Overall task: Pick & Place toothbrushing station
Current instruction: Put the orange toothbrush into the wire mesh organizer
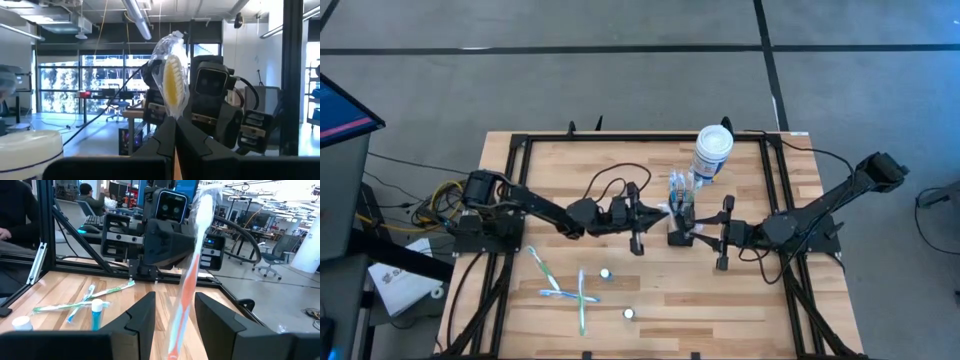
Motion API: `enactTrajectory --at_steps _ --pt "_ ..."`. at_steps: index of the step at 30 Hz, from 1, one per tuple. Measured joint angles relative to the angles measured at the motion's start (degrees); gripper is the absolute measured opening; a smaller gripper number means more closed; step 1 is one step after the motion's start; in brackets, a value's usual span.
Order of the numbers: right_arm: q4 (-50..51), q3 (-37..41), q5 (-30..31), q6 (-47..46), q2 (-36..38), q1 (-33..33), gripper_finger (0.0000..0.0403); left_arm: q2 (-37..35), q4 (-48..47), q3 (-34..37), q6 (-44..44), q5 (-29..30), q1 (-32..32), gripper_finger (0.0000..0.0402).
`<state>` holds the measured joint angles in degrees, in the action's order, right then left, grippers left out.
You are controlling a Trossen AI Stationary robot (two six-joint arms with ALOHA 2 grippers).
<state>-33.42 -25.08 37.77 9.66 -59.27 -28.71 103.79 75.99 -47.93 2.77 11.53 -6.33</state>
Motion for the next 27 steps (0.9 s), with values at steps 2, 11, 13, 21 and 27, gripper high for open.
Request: enactTrajectory --at_steps 2,11,13,21,27 --pt "-0.08 0.00 0.00 0.25 0.02 0.00 0.0128 0.38 0.15 -0.39 0.61 -0.02 0.00 0.0000" --pt "-2.23 0.00 0.00 2.65 0.02 0.00 0.0128 3.00 0.55 -1.30 2.12 0.04 0.86 0.0000" --pt "-2.85 0.00 -0.01 2.93 0.02 0.00 0.0128 4.12 0.78 -2.47 1.65 0.06 1.23 0.0000" --pt "-3.05 0.00 0.00 4.34 0.02 0.00 0.0128 8.80 0.93 -4.89 1.68 -0.02 1.51 0.0000" --pt "-3.04 0.00 0.01 4.45 0.02 0.00 0.0128 8.87 0.92 -4.89 2.80 0.00 1.55 0.0000"
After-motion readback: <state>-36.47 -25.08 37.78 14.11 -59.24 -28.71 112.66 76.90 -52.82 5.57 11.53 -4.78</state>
